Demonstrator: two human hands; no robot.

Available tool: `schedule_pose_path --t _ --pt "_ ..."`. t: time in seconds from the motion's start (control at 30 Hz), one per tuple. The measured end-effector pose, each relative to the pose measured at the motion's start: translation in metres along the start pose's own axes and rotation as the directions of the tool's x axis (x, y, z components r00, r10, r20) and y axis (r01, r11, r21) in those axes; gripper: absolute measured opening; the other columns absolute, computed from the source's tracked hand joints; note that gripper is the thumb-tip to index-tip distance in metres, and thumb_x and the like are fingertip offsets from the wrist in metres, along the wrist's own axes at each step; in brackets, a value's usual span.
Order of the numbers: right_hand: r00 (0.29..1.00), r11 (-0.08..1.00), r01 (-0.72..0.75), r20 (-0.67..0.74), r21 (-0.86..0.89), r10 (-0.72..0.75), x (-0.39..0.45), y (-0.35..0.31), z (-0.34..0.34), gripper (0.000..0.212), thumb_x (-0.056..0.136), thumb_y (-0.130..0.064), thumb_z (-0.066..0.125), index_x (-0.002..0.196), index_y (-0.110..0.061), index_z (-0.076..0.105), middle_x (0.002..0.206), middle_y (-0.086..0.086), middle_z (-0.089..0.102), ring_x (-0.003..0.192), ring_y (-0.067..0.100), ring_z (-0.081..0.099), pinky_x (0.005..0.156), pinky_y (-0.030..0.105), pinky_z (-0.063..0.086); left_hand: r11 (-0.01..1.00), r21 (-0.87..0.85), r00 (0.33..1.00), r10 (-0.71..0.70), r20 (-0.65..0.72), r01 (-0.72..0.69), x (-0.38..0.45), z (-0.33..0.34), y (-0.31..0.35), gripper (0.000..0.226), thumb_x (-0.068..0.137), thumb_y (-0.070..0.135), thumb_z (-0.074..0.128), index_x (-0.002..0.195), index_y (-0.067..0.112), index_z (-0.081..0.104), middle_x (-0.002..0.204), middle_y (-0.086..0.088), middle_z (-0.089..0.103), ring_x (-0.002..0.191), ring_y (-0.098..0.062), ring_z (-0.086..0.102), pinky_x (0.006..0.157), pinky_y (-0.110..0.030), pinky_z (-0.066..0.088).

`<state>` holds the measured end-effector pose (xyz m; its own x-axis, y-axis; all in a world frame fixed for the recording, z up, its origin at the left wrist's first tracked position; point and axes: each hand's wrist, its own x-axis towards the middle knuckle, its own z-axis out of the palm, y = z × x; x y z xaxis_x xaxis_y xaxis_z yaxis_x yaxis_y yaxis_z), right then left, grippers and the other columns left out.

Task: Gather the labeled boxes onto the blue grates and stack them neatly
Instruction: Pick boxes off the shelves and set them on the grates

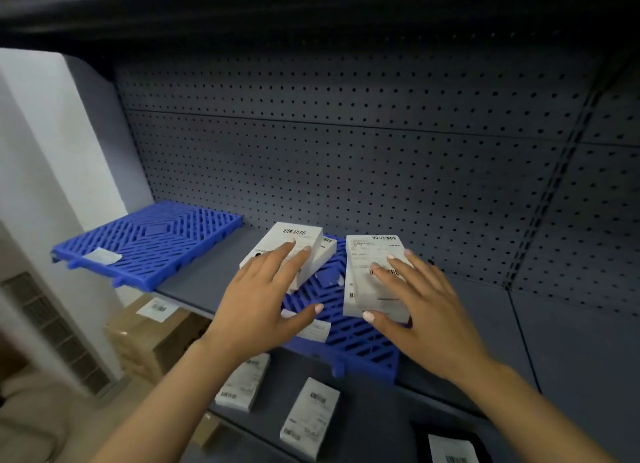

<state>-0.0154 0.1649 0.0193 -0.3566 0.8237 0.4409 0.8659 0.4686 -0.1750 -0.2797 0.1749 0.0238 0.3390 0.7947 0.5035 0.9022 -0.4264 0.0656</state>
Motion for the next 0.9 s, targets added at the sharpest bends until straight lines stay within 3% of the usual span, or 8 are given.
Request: schedule_pose_path --t 0.1,0.2,0.3,0.4,0.53,0.67,0.9 --pt "0.998 0.997 0.047 -0.037 0.060 -0.045 -0.028 -0.003 -0.004 0.071 0.086 -0.073 0.028 0.145 -0.035 0.031 0.153 -0.011 0.024 0.144 0.006 0.003 0.115 0.034 0.005 0.999 0.021 0.999 -0.038 0.008 0.038 -0.035 -0.012 0.025 0.078 0.083 0.068 0.043 0.147 0.026 0.028 0.150 -0.001 0.035 0.132 -0.021 0.040 0.105 -0.039 0.039" --pt "0.993 0.988 0.114 -0.034 0.102 -0.111 -0.057 -0.006 -0.005 0.066 0.088 -0.070 0.031 0.143 -0.033 0.034 0.151 -0.005 0.032 0.143 0.013 0.015 0.114 0.038 0.015 0.996 0.027 0.996 -0.087 0.014 0.086 -0.075 -0.019 0.049 0.074 0.084 0.065 0.041 0.144 0.023 0.036 0.144 -0.004 0.044 0.126 -0.024 0.047 0.100 -0.039 0.044" --pt "0.984 0.977 0.180 -0.015 0.113 -0.179 -0.086 -0.012 -0.004 0.063 0.089 -0.064 0.037 0.142 -0.030 0.040 0.149 -0.004 0.036 0.142 0.014 0.020 0.114 0.032 0.016 0.990 0.028 0.989 -0.142 0.042 0.141 -0.115 -0.021 0.069 0.072 0.086 0.066 0.037 0.142 0.019 0.041 0.141 -0.005 0.048 0.124 -0.023 0.049 0.100 -0.039 0.044" --pt "0.974 0.961 0.226 -0.029 0.160 -0.225 -0.114 -0.023 0.000 0.056 0.089 -0.056 0.045 0.135 -0.026 0.051 0.142 -0.003 0.046 0.138 0.015 0.029 0.113 0.033 0.023 0.982 0.042 0.980 -0.186 0.075 0.184 -0.151 -0.021 0.083 0.072 0.085 0.063 0.046 0.139 0.016 0.045 0.138 -0.006 0.050 0.123 -0.023 0.050 0.099 -0.038 0.043" --pt "0.959 0.940 0.273 0.012 0.206 -0.282 -0.138 -0.041 0.012 0.052 0.088 -0.053 0.049 0.134 -0.026 0.052 0.140 -0.003 0.048 0.137 0.016 0.033 0.111 0.040 0.030 0.965 0.085 0.960 -0.256 0.112 0.247 -0.185 -0.020 0.089 0.073 0.081 0.062 0.053 0.136 0.015 0.048 0.138 -0.007 0.050 0.120 -0.023 0.051 0.097 -0.037 0.042" --pt "0.953 0.946 0.264 0.104 0.188 -0.286 -0.147 -0.062 0.032 0.054 0.089 -0.055 0.046 0.136 -0.029 0.046 0.142 -0.003 0.047 0.137 0.016 0.033 0.112 0.038 0.029 0.950 0.125 0.935 -0.305 0.181 0.285 -0.206 -0.014 0.076 0.076 0.083 0.069 0.044 0.140 0.018 0.044 0.140 -0.005 0.048 0.122 -0.023 0.049 0.101 -0.040 0.040" --pt "0.935 0.982 0.149 0.306 0.119 -0.179 -0.120 -0.114 0.095 0.061 0.089 -0.063 0.032 0.141 -0.031 0.038 0.150 -0.001 0.036 0.141 0.017 0.023 0.112 0.036 0.014 0.947 0.172 0.899 -0.313 0.307 0.271 -0.223 0.012 0.000 0.082 0.082 0.076 0.034 0.145 0.023 0.034 0.145 -0.003 0.044 0.129 -0.024 0.045 0.107 -0.039 0.028"
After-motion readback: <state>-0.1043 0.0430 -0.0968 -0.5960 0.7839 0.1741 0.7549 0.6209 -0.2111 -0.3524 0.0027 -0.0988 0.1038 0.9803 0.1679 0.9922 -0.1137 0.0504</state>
